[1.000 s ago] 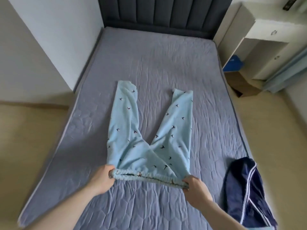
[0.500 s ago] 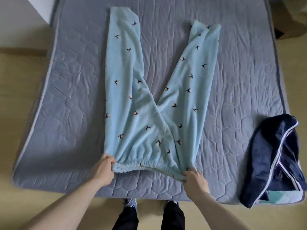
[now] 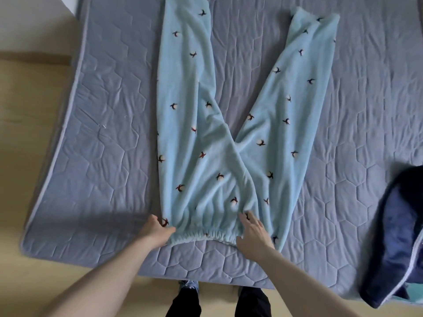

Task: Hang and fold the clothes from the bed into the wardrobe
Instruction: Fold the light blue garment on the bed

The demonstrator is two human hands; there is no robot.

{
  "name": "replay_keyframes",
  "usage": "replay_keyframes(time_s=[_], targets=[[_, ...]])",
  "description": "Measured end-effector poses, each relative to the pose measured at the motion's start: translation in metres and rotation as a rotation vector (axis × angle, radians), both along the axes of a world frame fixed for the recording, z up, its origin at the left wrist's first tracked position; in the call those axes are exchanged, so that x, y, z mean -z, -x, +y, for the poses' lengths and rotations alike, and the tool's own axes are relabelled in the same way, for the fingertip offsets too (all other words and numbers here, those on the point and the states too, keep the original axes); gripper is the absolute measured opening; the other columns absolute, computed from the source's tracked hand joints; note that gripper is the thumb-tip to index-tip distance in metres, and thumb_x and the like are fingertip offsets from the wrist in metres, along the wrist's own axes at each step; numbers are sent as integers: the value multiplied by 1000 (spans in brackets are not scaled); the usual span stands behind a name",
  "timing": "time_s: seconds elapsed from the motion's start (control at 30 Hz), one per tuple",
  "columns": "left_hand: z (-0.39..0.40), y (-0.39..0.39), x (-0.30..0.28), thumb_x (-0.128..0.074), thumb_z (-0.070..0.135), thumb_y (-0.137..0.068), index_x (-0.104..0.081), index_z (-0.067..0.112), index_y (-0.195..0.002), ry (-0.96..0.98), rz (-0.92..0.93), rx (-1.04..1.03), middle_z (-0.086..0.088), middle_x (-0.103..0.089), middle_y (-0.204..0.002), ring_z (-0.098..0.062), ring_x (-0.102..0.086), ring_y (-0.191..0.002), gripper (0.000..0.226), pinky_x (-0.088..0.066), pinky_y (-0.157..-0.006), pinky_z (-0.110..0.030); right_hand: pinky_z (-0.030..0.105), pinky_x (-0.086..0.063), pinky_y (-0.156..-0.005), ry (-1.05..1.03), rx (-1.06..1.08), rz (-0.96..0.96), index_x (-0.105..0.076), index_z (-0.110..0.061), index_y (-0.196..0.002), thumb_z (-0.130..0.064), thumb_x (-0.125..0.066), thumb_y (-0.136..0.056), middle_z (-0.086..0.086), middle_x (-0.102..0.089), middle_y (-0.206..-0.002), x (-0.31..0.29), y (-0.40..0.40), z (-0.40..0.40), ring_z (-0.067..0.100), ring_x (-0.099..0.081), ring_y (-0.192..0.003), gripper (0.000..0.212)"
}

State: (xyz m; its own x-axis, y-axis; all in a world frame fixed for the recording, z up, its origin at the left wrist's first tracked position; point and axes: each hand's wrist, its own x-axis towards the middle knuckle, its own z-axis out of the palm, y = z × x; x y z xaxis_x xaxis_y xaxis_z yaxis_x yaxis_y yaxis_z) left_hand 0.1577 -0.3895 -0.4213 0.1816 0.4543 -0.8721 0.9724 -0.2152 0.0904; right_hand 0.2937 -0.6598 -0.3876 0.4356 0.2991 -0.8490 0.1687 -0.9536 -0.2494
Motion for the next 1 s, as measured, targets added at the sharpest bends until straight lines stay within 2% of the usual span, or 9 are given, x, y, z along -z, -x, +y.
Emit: replay_keyframes(time_s=[0.13,0.3,0.43,0.5,0.57,0.73,0.87,0.93,1.0], targets=[[-9,10,19,-85,54,-74,-48,16,-123,56,-54,-99,-2,-62,-120,-25,-65,-105,72,-52,-86,-35,39,-32,-121,-20,-121,105,-19,-27,-161,-16,-52,-92,-8,-2,-170,30,16,13,18,-3,-157,78],[-22,4,8,-75,23,-86,-50,14,-112,-45,-238,-187,-3,-61,-117,-24,-61,-100,38,-42,-79,-32,35,-26,-122,-89,-46,105,-32,-27,-159,-18,-52,-94,-9,-19,-168,29,11,8,18,-20,-154,68],[-38,-20,-28,-65,12,-87,-54,23,-110,-106,-482,-199,5,-64,-108,-18,-62,-91,28,-47,-71,-29,28,-45,-98,-154,227,-42,-52,-27,-145,-15,-50,-95,-7,-44,-154,2,-8,-15,16,-49,-131,52],[-49,-38,-52,-63,9,-84,-58,29,-111,-119,-582,-129,11,-68,-99,-18,-64,-89,34,-53,-77,-36,21,-44,-80,-156,338,-84,-55,-27,-142,-15,-51,-96,-7,-47,-150,-11,-21,-32,10,-58,-107,48],[-61,-58,-72,-64,8,-83,-61,32,-120,-112,-653,-73,13,-70,-98,-17,-66,-90,44,-54,-80,-35,22,-45,-78,-157,403,-111,-57,-26,-140,-11,-49,-95,-4,-49,-147,-20,-34,-50,11,-60,-102,48],[-109,-113,-120,-59,15,-80,-50,36,-138,-66,-753,310,12,-68,-102,-20,-64,-89,63,-51,-76,-34,29,-50,-82,-176,535,-174,-61,-24,-134,-5,-48,-95,0,-55,-136,-46,-62,-96,15,-57,-104,46],[-163,-155,-142,-62,15,-85,-30,32,-156,-38,-670,705,6,-60,-134,-30,-62,-113,79,-50,-89,-34,22,-46,-54,-167,627,-218,-64,-24,-129,-2,-43,-94,1,-58,-127,-56,-77,-130,9,-63,-74,46],[-190,-174,-144,-62,9,-84,-31,30,-150,10,-631,903,6,-59,-131,-33,-63,-108,75,-49,-83,-35,18,-40,-45,-152,695,-220,-64,-24,-126,0,-42,-92,1,-61,-118,-57,-84,-147,11,-60,-61,47],[-219,-189,-136,-61,5,-83,-32,28,-149,41,-573,1079,0,-60,-129,-38,-64,-106,75,-52,-83,-40,20,-44,-49,-148,743,-231,-65,-25,-124,0,-43,-89,3,-65,-113,-54,-90,-166,12,-57,-59,49]])
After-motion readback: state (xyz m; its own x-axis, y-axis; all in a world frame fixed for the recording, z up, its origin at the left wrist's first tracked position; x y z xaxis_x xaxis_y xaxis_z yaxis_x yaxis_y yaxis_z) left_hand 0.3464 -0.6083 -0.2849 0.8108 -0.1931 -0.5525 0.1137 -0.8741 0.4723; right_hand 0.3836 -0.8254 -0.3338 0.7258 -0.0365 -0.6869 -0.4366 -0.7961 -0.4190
